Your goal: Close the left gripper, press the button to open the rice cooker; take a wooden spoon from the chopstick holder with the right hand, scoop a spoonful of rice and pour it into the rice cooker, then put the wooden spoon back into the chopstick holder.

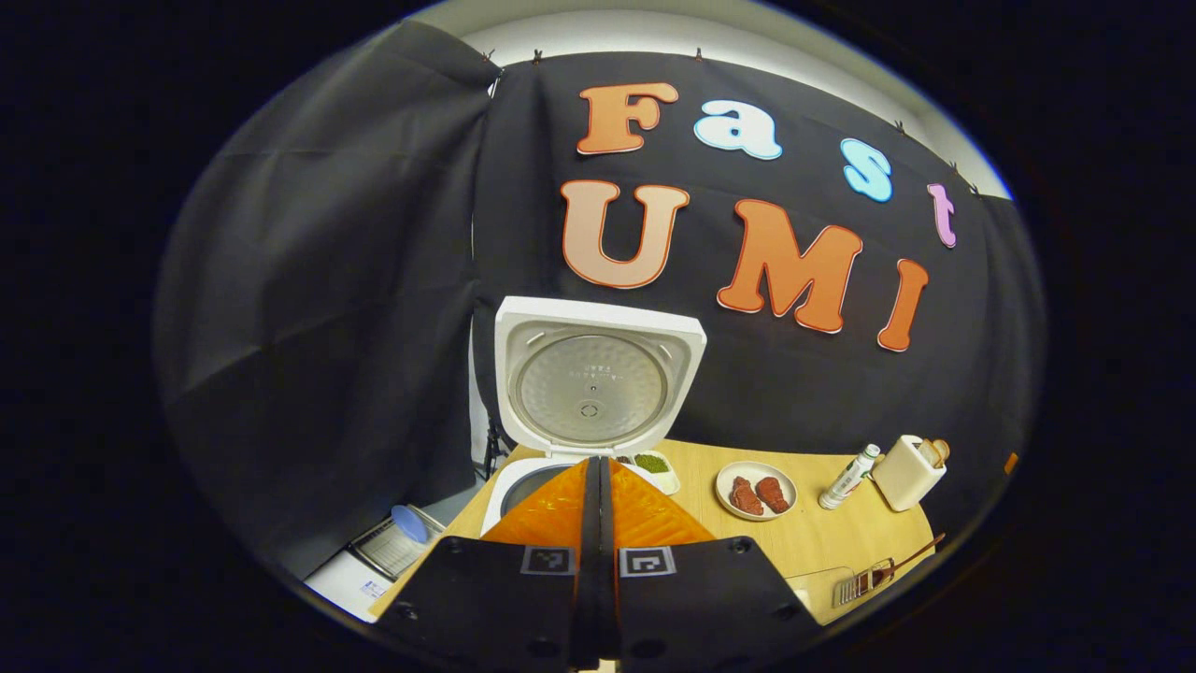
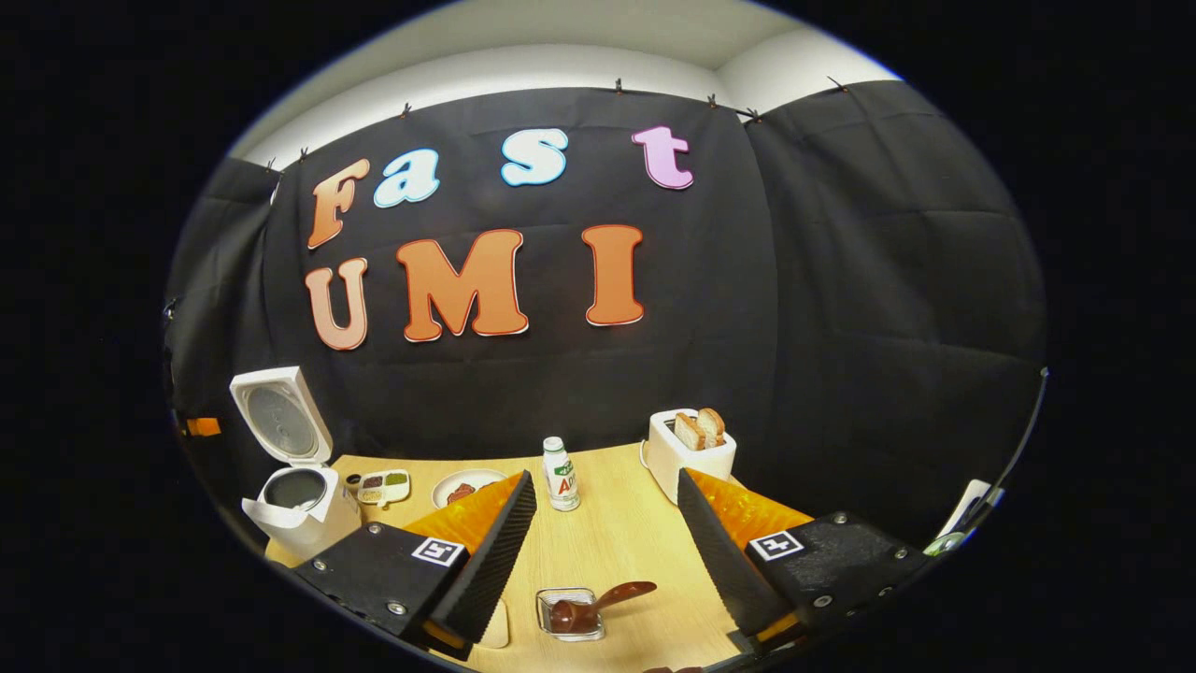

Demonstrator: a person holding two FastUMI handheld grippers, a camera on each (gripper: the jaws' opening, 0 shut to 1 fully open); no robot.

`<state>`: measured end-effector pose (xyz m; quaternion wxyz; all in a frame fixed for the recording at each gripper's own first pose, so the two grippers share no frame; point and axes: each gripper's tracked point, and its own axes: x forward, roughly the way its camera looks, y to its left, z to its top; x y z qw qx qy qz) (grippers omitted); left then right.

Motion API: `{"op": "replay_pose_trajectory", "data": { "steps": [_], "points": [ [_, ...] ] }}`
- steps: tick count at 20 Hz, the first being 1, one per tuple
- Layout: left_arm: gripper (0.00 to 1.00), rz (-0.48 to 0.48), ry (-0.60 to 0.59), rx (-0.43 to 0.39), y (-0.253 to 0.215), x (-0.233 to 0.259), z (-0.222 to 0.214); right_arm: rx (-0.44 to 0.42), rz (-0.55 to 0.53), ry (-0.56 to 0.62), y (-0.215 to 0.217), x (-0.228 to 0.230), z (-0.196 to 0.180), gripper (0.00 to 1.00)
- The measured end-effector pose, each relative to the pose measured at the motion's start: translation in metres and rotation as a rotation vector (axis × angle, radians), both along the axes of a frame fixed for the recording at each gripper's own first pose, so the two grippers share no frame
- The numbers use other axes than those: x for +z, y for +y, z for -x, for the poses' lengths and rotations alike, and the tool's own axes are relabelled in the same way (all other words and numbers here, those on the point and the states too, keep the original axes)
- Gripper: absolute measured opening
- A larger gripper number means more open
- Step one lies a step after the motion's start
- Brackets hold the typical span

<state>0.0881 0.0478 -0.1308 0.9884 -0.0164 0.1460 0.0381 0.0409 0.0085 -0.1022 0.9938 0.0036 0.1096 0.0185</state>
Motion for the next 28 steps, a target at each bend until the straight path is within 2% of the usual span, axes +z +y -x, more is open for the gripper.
{"op": "replay_pose_trajectory", "data": {
  "steps": [4, 6, 7, 8, 11, 14, 19, 24, 25, 26, 27, 28],
  "points": [
    [0.04, 0.011, -0.076, 0.016, 0.005, 0.017, 0.009, -0.016, -0.064, 0.051, -0.001, -0.033, 0.001, 0.95],
    [0.04, -0.011, -0.099, 0.018, 0.007, 0.024, 0.015, -0.026, -0.061, 0.069, -0.005, -0.053, 0.001, 0.95],
    [0.04, -0.013, -0.103, 0.013, 0.006, 0.027, 0.017, -0.026, -0.051, 0.073, -0.005, -0.062, 0.002, 1.00],
    [0.04, -0.013, -0.107, 0.014, 0.006, 0.030, 0.020, -0.029, -0.034, 0.080, -0.008, -0.072, 0.001, 0.95],
    [0.04, -0.022, -0.121, 0.029, 0.009, 0.035, 0.024, -0.038, 0.016, 0.107, -0.015, -0.102, -0.001, 0.95],
    [0.04, -0.045, -0.124, 0.052, 0.015, 0.039, 0.031, -0.060, -0.003, 0.124, -0.024, -0.123, -0.004, 0.95],
    [0.04, -0.059, -0.141, 0.067, 0.017, 0.043, 0.038, -0.060, -0.171, 0.228, -0.021, -0.172, -0.008, 0.95],
    [0.06, -0.135, -0.154, 0.101, 0.021, 0.053, 0.049, -0.078, -0.357, 0.287, -0.018, -0.200, -0.015, 0.93],
    [0.22, -0.133, -0.158, 0.100, 0.019, 0.054, 0.049, -0.075, -0.375, 0.294, -0.016, -0.203, -0.015, 0.90],
    [0.22, -0.122, -0.165, 0.092, 0.015, 0.059, 0.052, -0.076, -0.395, 0.297, -0.016, -0.205, -0.016, 0.83],
    [0.29, -0.109, -0.166, 0.079, 0.010, 0.057, 0.056, -0.076, -0.419, 0.297, -0.016, -0.205, -0.018, 0.79],
    [0.52, -0.102, -0.168, 0.071, 0.008, 0.058, 0.055, -0.078, -0.442, 0.298, -0.015, -0.204, -0.019, 0.69]
  ]
}}
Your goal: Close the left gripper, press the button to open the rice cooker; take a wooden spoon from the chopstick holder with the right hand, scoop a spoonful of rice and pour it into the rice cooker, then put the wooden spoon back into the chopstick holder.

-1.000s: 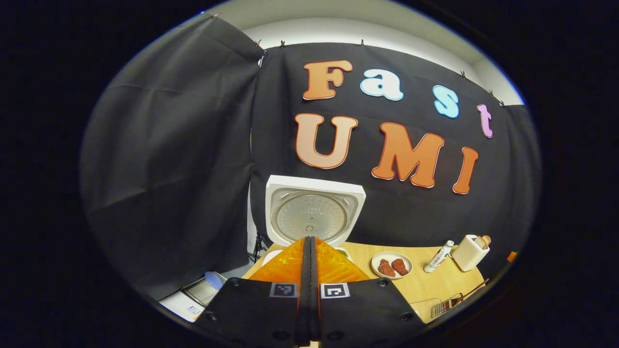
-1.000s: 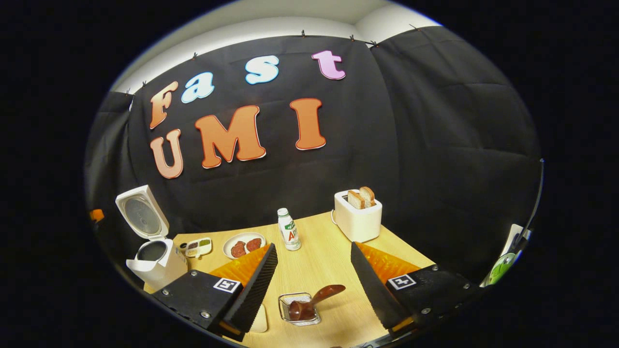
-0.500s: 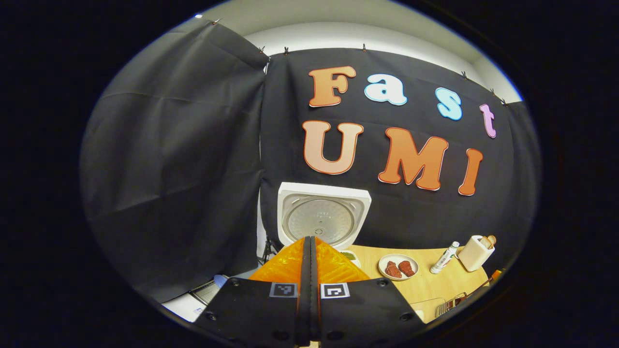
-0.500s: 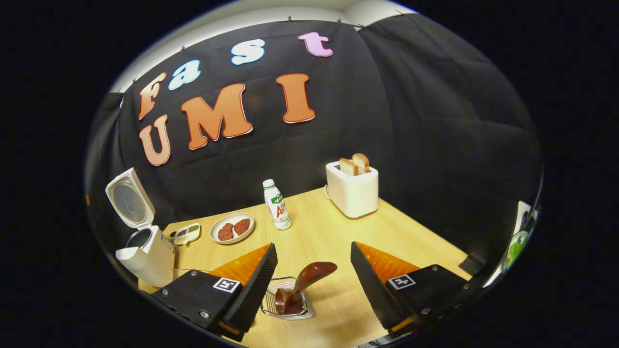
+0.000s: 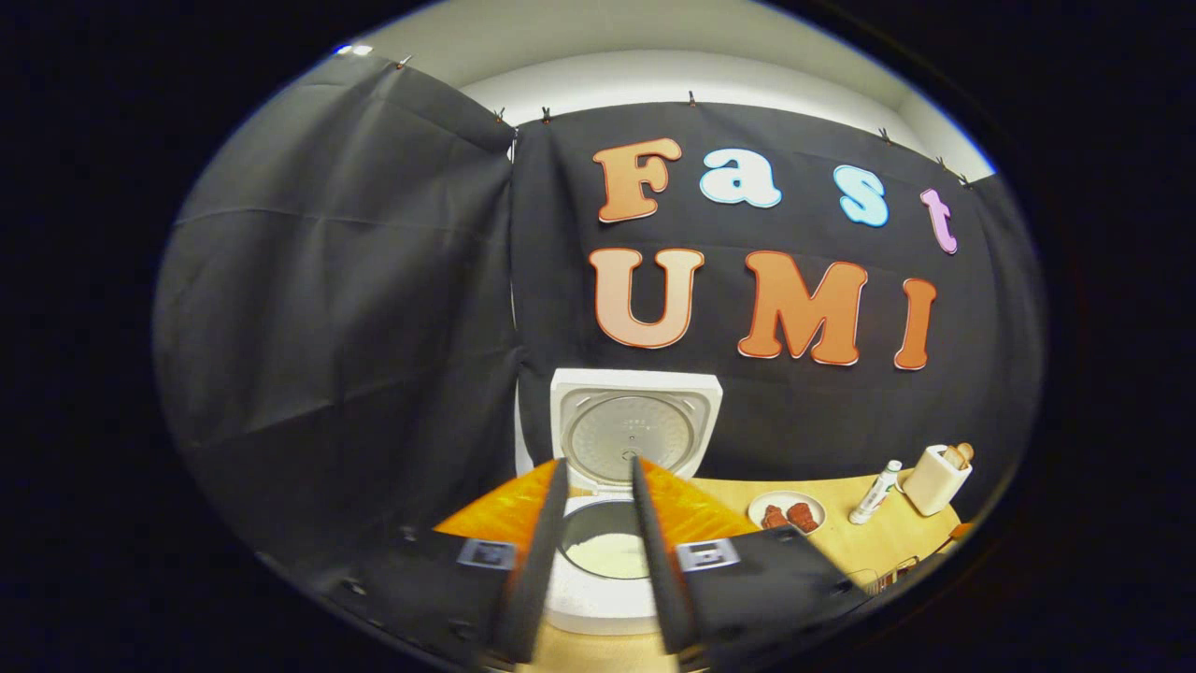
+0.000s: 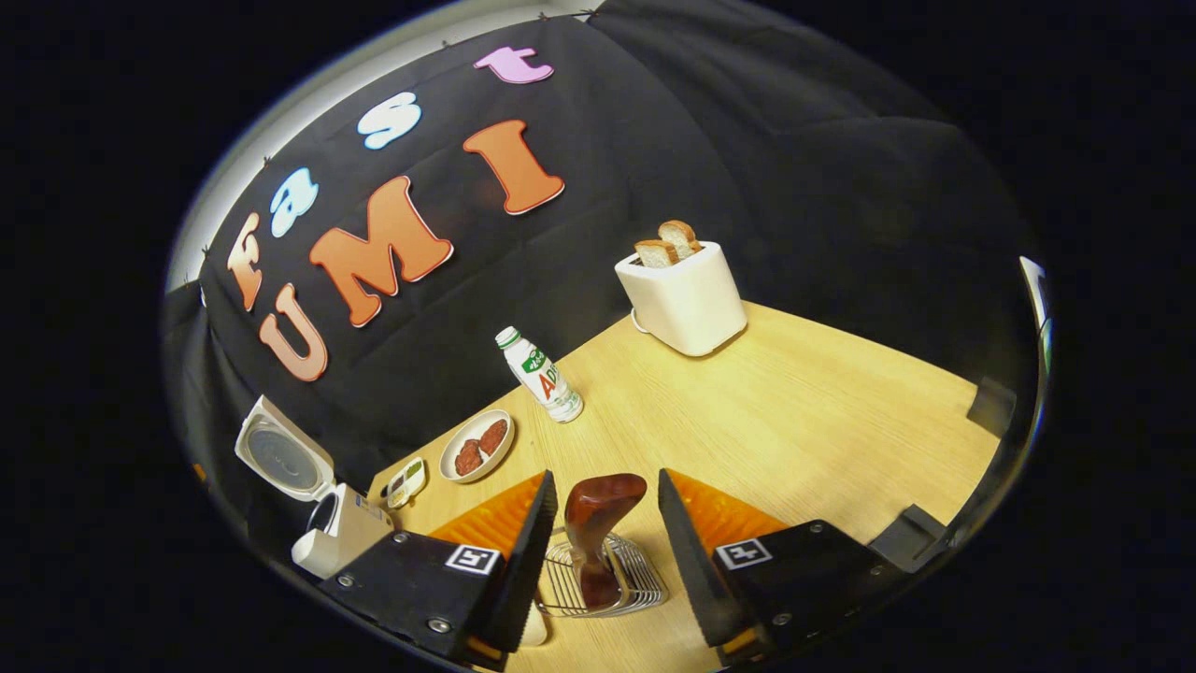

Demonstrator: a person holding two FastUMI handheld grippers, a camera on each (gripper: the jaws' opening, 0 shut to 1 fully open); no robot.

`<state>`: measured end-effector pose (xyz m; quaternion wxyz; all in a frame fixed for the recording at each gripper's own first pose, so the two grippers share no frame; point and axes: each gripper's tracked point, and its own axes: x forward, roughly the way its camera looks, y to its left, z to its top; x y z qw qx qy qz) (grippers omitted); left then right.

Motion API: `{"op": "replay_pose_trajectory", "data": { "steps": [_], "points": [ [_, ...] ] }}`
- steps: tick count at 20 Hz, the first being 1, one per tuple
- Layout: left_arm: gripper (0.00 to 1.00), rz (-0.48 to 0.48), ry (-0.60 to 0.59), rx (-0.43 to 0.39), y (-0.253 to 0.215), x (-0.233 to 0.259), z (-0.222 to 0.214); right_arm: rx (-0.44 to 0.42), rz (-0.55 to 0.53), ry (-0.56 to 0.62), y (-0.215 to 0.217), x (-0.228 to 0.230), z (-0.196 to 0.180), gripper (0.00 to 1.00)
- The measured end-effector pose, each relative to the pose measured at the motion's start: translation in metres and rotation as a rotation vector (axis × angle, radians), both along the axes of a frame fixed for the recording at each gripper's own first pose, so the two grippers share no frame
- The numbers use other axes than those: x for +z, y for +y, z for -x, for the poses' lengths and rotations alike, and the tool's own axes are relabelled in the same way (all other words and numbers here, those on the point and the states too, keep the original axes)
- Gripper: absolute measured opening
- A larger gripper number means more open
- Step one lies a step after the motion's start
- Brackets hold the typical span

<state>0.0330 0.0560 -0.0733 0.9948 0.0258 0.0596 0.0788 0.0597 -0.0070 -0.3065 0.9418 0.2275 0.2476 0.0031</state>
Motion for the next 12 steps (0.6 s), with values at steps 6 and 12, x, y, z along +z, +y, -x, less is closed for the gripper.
{"op": "replay_pose_trajectory", "data": {
  "steps": [6, 12],
  "points": [
    [1.00, -0.009, -0.013, 0.020, 0.005, -0.002, 0.004, 0.043, -0.055, 0.002, 0.016, 0.007, -0.003, 0.40],
    [1.00, 0.006, 0.002, 0.014, 0.018, -0.005, 0.006, 0.084, -0.017, -0.008, 0.043, 0.014, -0.001, 0.16]
  ]
}}
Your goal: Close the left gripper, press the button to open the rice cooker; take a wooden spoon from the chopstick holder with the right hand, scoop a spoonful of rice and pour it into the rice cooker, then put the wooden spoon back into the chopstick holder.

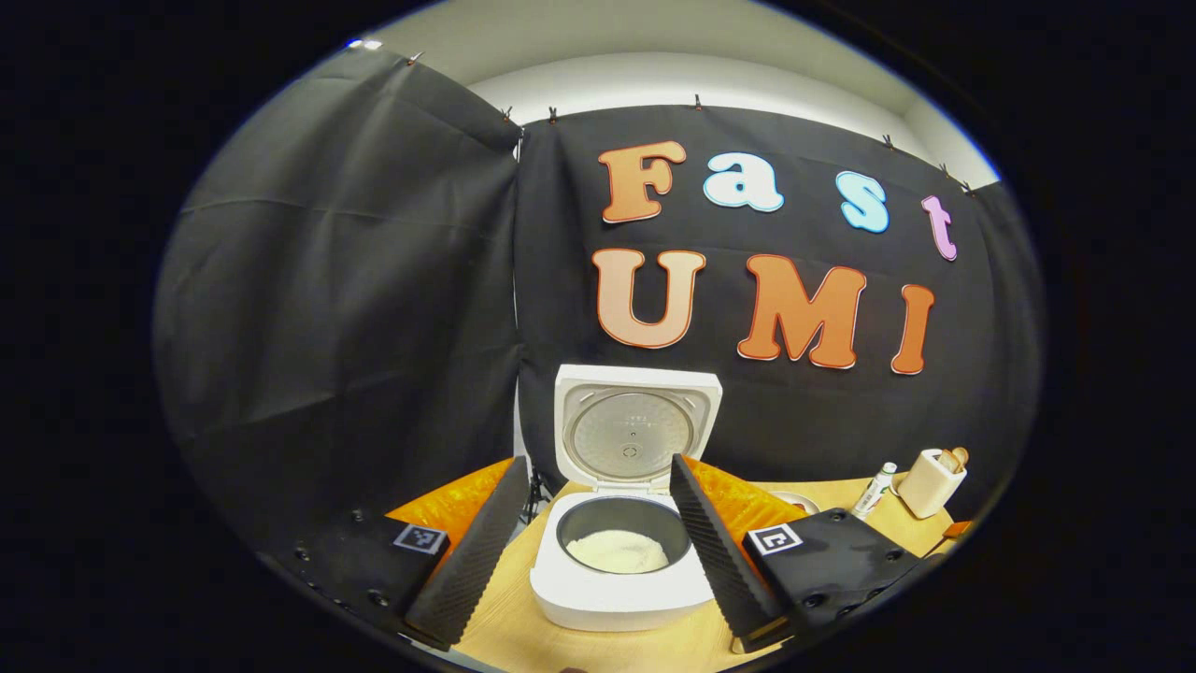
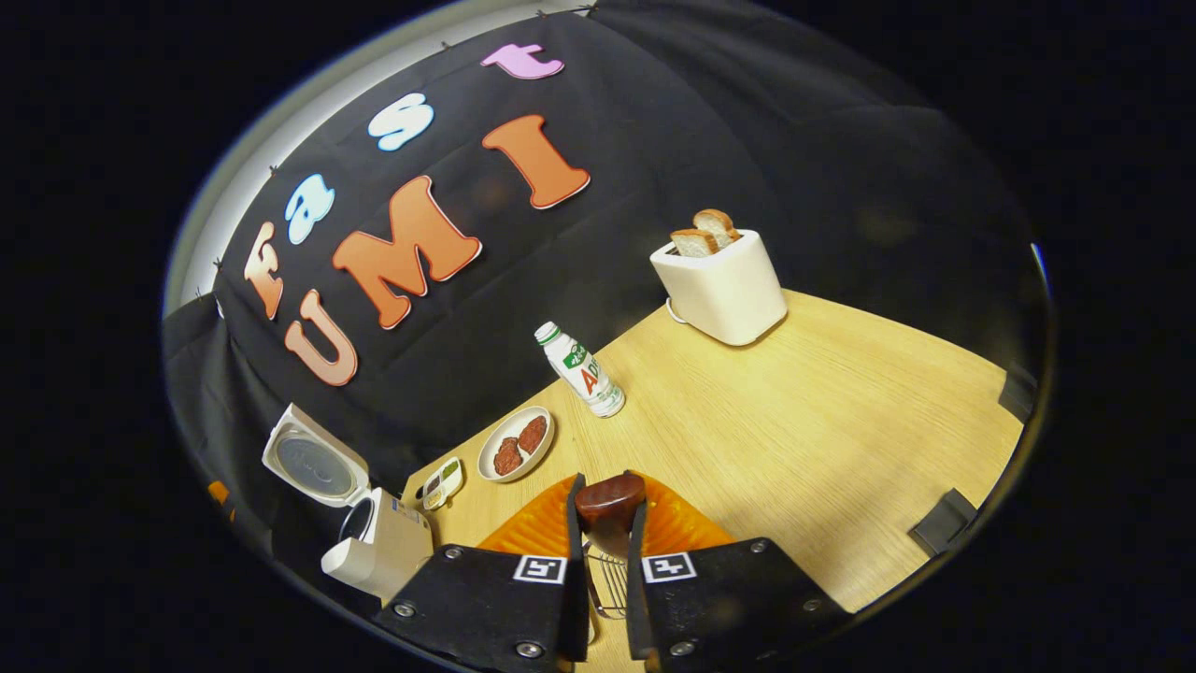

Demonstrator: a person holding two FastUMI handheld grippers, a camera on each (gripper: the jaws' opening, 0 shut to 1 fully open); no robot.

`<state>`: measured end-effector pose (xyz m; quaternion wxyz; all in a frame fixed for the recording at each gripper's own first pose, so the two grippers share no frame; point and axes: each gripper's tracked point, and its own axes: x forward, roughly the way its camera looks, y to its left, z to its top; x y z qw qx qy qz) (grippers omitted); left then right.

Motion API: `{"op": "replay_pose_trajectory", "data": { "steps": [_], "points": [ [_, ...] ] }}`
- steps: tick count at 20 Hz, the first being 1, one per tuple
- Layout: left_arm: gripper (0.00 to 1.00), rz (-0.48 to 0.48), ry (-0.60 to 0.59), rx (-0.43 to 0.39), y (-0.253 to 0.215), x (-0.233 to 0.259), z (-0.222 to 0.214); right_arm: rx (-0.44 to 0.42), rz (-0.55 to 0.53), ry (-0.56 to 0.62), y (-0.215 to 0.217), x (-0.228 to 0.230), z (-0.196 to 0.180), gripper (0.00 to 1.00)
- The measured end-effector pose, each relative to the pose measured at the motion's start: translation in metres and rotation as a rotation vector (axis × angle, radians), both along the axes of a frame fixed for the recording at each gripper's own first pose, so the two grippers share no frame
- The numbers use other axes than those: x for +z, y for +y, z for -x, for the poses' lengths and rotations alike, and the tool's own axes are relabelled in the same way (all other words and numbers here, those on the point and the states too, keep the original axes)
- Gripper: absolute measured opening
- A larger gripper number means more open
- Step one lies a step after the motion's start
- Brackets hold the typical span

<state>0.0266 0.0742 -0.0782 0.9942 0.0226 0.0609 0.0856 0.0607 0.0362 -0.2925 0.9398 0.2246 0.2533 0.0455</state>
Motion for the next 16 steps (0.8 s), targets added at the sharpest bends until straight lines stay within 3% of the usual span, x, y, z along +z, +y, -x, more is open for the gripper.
{"op": "replay_pose_trajectory", "data": {
  "steps": [8, 16],
  "points": [
    [1.00, -0.021, 0.012, -0.006, 0.026, 0.000, 0.000, -0.013, 0.123, -0.106, 0.016, 0.061, 0.012, 0.13],
    [1.00, -0.006, 0.027, -0.018, 0.054, -0.007, -0.010, 0.009, 0.119, -0.200, 0.068, 0.118, 0.036, 0.14]
  ]
}}
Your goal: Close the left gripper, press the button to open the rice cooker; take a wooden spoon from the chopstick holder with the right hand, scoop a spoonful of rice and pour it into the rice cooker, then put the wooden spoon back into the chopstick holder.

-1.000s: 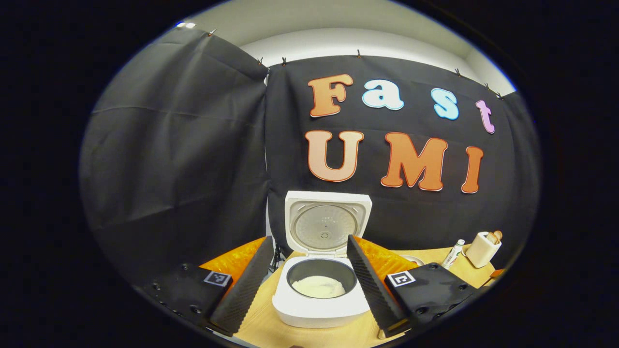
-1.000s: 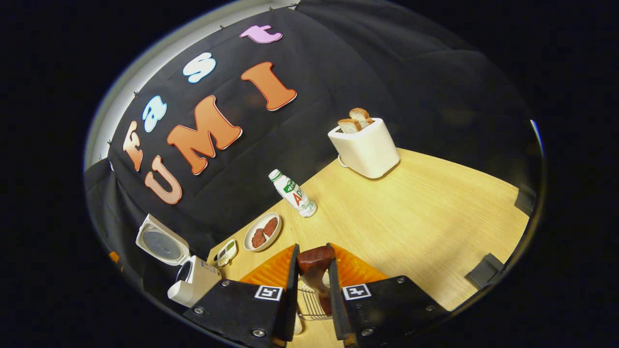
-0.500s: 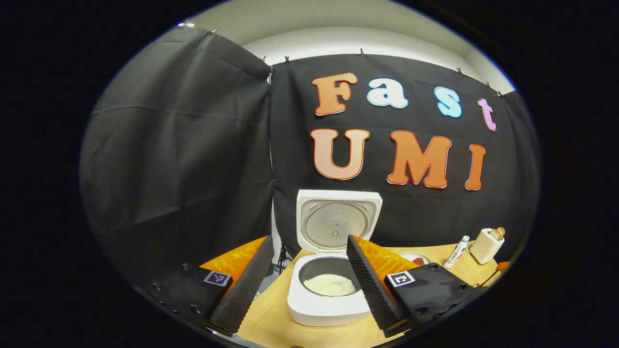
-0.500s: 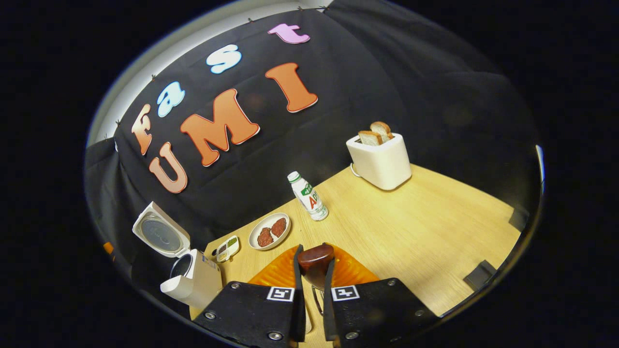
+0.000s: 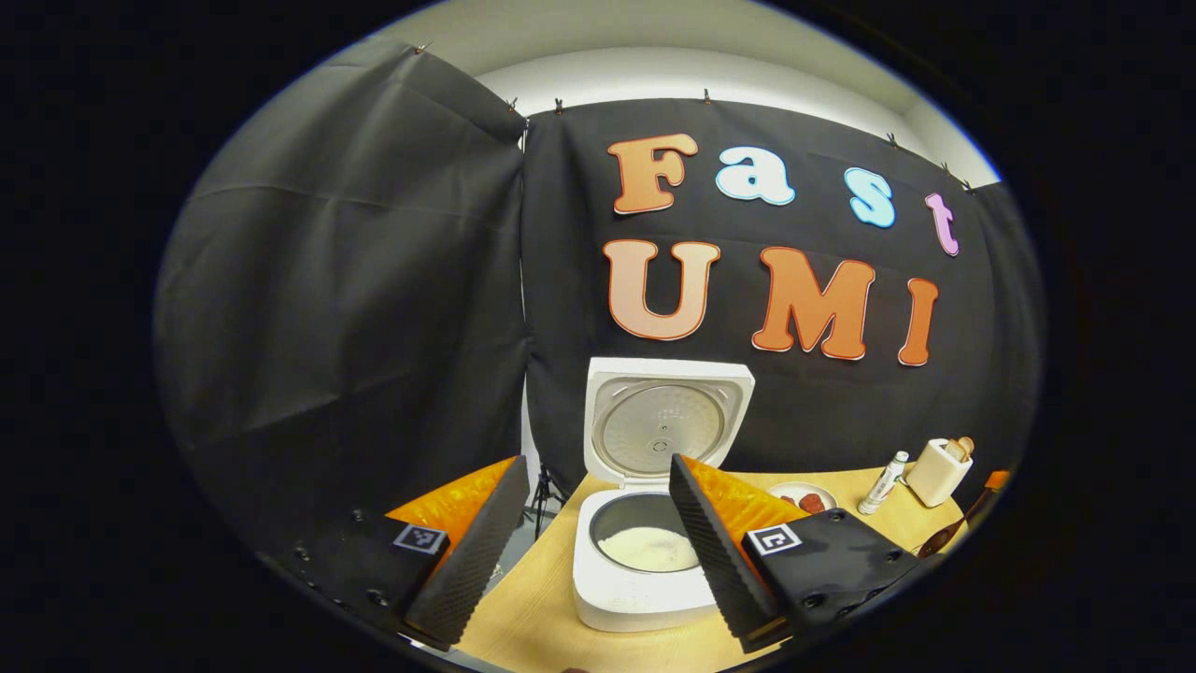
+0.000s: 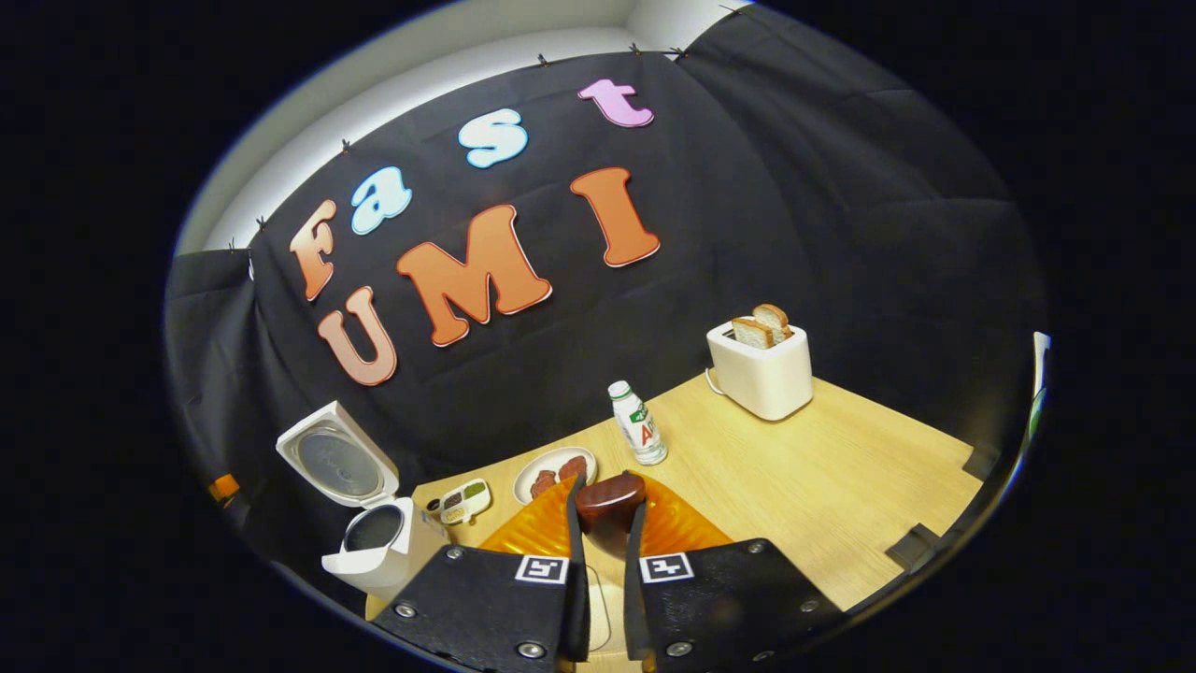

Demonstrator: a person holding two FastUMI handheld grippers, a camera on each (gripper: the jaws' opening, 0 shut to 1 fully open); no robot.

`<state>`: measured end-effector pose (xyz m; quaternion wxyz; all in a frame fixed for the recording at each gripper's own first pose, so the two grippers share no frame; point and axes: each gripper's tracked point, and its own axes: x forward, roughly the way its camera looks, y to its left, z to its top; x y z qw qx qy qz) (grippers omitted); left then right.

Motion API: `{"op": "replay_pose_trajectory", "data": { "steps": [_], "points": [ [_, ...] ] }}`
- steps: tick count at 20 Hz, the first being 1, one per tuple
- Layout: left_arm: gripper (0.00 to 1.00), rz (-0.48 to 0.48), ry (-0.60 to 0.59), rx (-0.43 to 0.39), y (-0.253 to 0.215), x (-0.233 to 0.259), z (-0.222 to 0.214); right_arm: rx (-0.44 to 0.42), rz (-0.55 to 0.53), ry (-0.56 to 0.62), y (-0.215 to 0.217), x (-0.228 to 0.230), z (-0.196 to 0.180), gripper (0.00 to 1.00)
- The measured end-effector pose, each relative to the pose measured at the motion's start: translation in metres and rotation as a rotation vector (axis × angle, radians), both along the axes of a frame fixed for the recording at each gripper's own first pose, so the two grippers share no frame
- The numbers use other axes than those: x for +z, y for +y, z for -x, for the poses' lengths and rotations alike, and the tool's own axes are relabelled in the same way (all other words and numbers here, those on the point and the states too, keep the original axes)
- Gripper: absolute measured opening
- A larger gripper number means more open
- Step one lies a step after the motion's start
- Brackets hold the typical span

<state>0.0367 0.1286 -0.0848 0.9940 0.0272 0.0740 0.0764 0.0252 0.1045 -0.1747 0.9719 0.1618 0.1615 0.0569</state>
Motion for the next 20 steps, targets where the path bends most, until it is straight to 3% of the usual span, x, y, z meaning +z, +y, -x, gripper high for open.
{"op": "replay_pose_trajectory", "data": {
  "steps": [4, 9, 16, 20],
  "points": [
    [1.00, 0.006, 0.001, -0.016, 0.012, 0.003, 0.002, 0.048, -0.016, -0.002, 0.046, -0.004, 0.010, 0.13],
    [1.00, -0.009, 0.000, -0.015, 0.028, 0.002, 0.003, 0.113, 0.055, 0.026, 0.096, -0.036, 0.018, 0.14],
    [1.00, -0.009, 0.031, -0.019, 0.034, -0.007, -0.005, 0.131, 0.194, 0.070, 0.120, -0.100, 0.022, 0.14],
    [1.00, -0.019, 0.029, -0.038, 0.029, -0.006, -0.011, 0.117, 0.148, 0.085, 0.128, -0.123, 0.027, 0.14]
  ]
}}
